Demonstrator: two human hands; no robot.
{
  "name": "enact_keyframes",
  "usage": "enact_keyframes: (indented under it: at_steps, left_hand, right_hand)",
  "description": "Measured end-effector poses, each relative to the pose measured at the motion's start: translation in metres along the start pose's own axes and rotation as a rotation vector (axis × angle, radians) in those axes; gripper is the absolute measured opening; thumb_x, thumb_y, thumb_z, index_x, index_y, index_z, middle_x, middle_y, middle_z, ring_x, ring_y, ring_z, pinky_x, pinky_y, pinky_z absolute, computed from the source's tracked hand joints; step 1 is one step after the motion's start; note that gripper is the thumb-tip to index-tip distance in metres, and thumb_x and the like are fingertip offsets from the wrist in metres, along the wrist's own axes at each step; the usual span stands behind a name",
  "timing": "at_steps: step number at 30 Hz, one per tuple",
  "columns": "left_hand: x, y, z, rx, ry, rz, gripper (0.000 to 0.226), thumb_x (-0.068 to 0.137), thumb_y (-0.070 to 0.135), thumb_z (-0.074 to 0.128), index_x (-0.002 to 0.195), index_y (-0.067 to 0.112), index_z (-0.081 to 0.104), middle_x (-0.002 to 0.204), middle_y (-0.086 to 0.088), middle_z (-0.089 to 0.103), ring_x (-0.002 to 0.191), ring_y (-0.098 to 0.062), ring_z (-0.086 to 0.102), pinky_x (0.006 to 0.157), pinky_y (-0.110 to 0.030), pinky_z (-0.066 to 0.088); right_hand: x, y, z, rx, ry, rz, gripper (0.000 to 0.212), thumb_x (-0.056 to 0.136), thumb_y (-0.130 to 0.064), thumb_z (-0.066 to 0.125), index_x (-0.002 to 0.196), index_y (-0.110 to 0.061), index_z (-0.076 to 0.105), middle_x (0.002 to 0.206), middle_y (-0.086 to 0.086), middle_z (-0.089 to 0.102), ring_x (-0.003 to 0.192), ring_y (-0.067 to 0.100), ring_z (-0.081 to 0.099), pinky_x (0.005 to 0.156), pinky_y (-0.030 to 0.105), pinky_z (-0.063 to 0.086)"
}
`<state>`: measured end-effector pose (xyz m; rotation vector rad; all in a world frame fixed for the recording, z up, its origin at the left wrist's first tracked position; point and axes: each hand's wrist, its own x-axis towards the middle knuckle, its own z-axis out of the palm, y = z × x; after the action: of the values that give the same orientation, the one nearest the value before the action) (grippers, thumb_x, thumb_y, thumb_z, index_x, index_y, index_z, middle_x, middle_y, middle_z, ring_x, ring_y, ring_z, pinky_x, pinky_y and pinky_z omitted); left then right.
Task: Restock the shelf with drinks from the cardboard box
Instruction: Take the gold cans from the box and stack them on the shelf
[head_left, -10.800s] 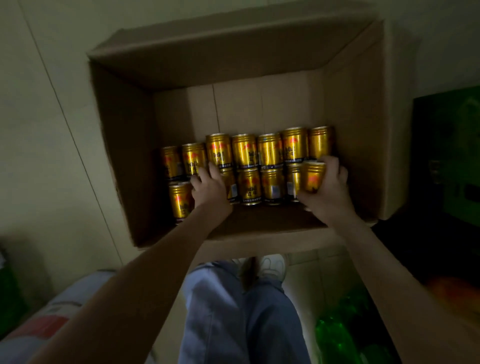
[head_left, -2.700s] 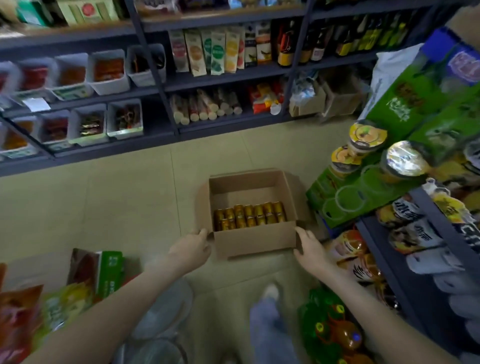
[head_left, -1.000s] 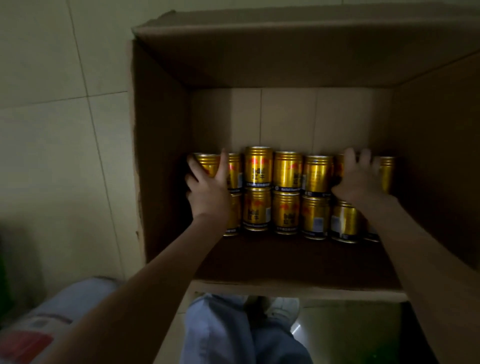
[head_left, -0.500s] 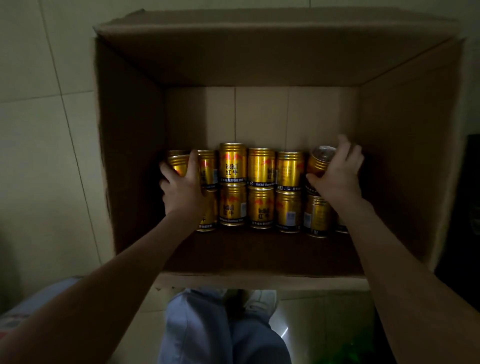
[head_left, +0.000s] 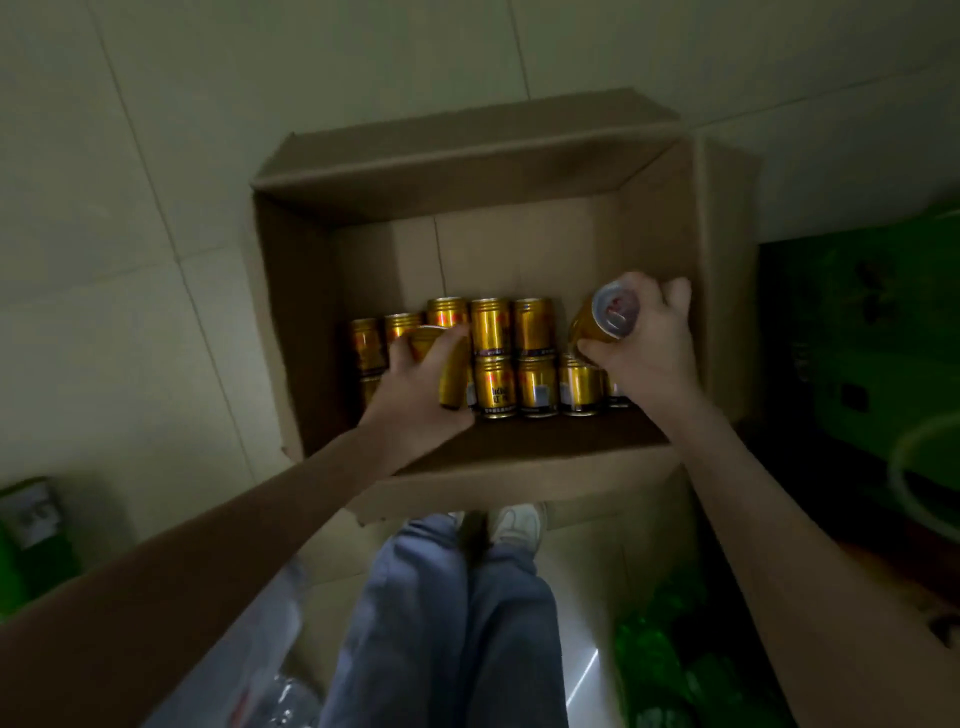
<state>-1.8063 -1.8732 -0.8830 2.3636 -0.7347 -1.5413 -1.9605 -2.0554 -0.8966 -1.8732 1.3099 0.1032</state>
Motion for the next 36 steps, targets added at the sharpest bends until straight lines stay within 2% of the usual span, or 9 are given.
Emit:
enact_keyframes:
  at_steps: [2,9,11,17,20,24,27,31,36]
  left_hand:
    - [-0.04,0.05,-0.026,-0.109,-0.023,0.087,0.089,0.08,0.022,0.071,0.14,0.057,0.016,0.144,-0.005,0.018,0.109,-0.021,0.045,0.075,-0.009,0.037]
    - [-0.213,0.215,-0.125,-0.428,-0.197,0.476,0.097,0.075,0.01,0.074,0.143,0.053,0.02,0.134,0.013,0.037,0.104,-0.007,0.059,0.087,-0.032,0.054]
    - [-0.271,0.248,-0.144,-0.418,-0.293,0.598,0.095,0.08,-0.008,0.067,0.146,0.04,0.02,0.137,0.017,0.034,0.101,0.007,0.057,0.083,-0.021,0.053]
    - [-0.428,0.299,-0.15,-0.272,-0.56,0.831,0.083,0.08,-0.019,0.061,0.142,0.02,0.022,0.131,0.009,0.036,0.104,0.008,0.054,0.078,-0.014,0.048]
    - [-0.488,0.314,-0.128,-0.219,-0.73,0.89,0.084,0.08,-0.013,0.064,0.145,0.02,0.021,0.138,-0.003,0.036,0.107,0.0,0.056,0.079,-0.018,0.049]
    - [-0.562,0.337,-0.078,-0.204,-0.943,0.977,0.084,0.075,0.008,0.07,0.142,0.039,0.029,0.144,-0.006,0.036,0.116,-0.023,0.056,0.085,-0.032,0.051]
    - [-0.633,0.343,-0.019,-0.185,-1.076,1.059,0.076,0.073,0.023,0.072,0.137,0.041,0.036,0.145,-0.007,0.038,0.122,-0.028,0.051,0.098,-0.042,0.044]
    - [-0.741,0.336,0.073,-0.128,-1.242,1.154,0.074,0.072,0.022,0.073,0.134,0.039,0.038,0.132,-0.005,0.047,0.11,-0.021,0.057,0.089,-0.033,0.048]
    - [-0.873,0.323,0.181,-0.044,-1.39,1.276,0.073,0.074,0.014,0.074,0.131,0.044,0.039,0.127,-0.001,0.047,0.104,-0.022,0.061,0.08,-0.033,0.052]
  right_hand:
    - [-0.038,-0.038,-0.053,0.096,0.027,0.012,0.067,0.066,-0.012,0.086,0.122,-0.027,0.05,0.115,-0.005,0.029,0.101,0.009,0.047,0.076,0.0,0.036]
    - [-0.209,-0.167,-0.233,0.385,0.149,-0.048,0.078,0.06,-0.003,0.088,0.126,-0.029,0.055,0.109,-0.002,0.038,0.102,-0.003,0.051,0.088,0.004,0.042]
    - [-0.266,-0.192,-0.275,0.476,0.178,-0.052,0.079,0.061,-0.003,0.087,0.128,-0.03,0.056,0.112,0.0,0.041,0.103,-0.005,0.053,0.087,0.008,0.045]
    - [-0.443,-0.226,-0.359,0.757,0.307,-0.057,0.08,0.055,-0.014,0.089,0.125,-0.031,0.054,0.115,-0.012,0.061,0.105,0.003,0.061,0.082,0.021,0.053]
    - [-0.525,-0.223,-0.374,0.885,0.445,0.022,0.074,0.046,-0.031,0.085,0.112,-0.035,0.052,0.105,-0.018,0.063,0.097,0.009,0.065,0.071,0.029,0.057]
    - [-0.637,-0.2,-0.385,1.032,0.618,0.124,0.085,0.027,-0.046,0.093,0.103,-0.036,0.056,0.116,0.0,0.058,0.101,0.026,0.065,0.074,0.047,0.057]
    - [-0.733,-0.18,-0.385,1.148,0.811,0.084,0.103,0.021,-0.05,0.095,0.111,-0.019,0.056,0.104,0.006,0.066,0.084,0.022,0.07,0.065,0.044,0.059]
    - [-0.876,-0.151,-0.38,1.197,1.037,0.031,0.105,0.027,-0.045,0.096,0.115,-0.006,0.055,0.094,0.007,0.072,0.079,0.022,0.072,0.061,0.036,0.058]
    - [-1.038,-0.115,-0.371,1.071,1.293,0.036,0.077,0.046,-0.033,0.091,0.112,-0.012,0.057,0.093,0.004,0.07,0.079,0.019,0.07,0.059,0.033,0.057]
